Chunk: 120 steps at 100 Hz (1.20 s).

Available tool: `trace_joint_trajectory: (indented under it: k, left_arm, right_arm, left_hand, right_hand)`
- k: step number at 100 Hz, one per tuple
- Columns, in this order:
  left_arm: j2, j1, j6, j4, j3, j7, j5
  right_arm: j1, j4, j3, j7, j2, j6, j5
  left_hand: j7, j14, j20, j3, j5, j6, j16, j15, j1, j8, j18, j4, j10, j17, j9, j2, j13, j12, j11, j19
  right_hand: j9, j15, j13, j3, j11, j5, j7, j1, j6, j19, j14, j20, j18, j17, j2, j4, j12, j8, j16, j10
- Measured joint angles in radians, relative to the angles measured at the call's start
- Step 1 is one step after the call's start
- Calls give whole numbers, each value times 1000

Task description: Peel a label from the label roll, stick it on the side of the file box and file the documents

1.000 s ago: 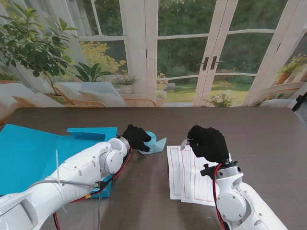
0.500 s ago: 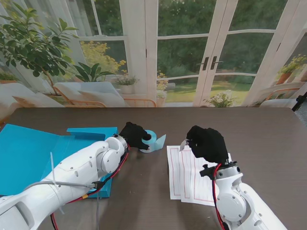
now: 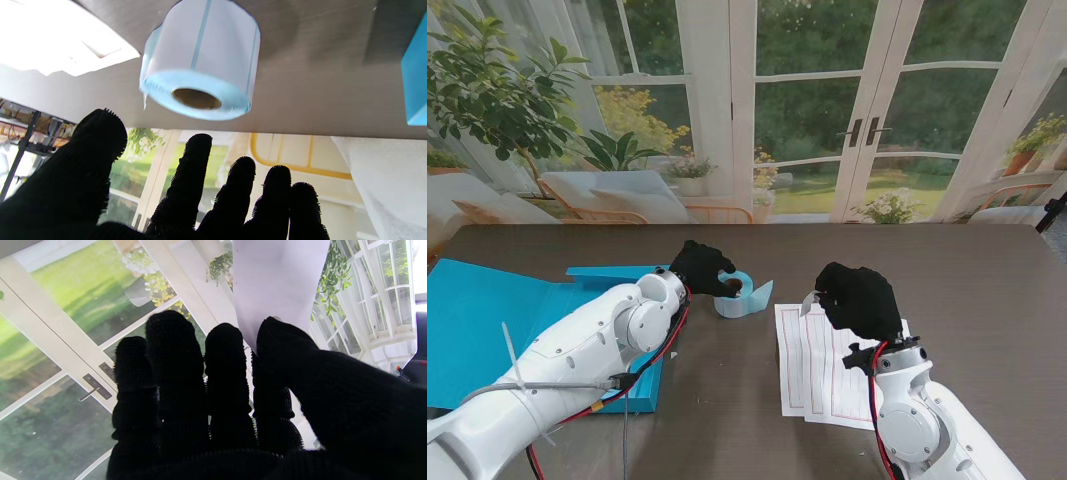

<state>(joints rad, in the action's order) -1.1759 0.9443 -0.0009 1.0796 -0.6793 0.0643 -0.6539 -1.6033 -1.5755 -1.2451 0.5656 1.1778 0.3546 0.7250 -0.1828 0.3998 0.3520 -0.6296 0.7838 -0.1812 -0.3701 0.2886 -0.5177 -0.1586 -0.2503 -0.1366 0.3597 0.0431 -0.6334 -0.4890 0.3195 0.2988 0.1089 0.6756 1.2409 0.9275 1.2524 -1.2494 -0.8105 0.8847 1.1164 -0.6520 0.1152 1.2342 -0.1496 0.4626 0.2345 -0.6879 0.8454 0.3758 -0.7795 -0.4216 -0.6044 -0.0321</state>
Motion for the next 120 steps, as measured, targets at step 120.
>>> trace_joint_trajectory:
  k: [120]
  left_arm:
    - [39, 417, 697, 441, -549, -135, 356]
  right_arm:
    - [15, 1, 42, 9, 2, -1, 7]
  left_hand:
    - [14, 137, 197, 138, 34, -279, -151, 146, 0, 5, -170, 21, 134, -74, -196, 170, 206, 49, 17, 177]
  right_hand:
    - [0, 0, 0, 0, 0, 0, 0, 0, 0, 0, -10, 0, 0, 0, 0, 0, 0, 0, 0, -2]
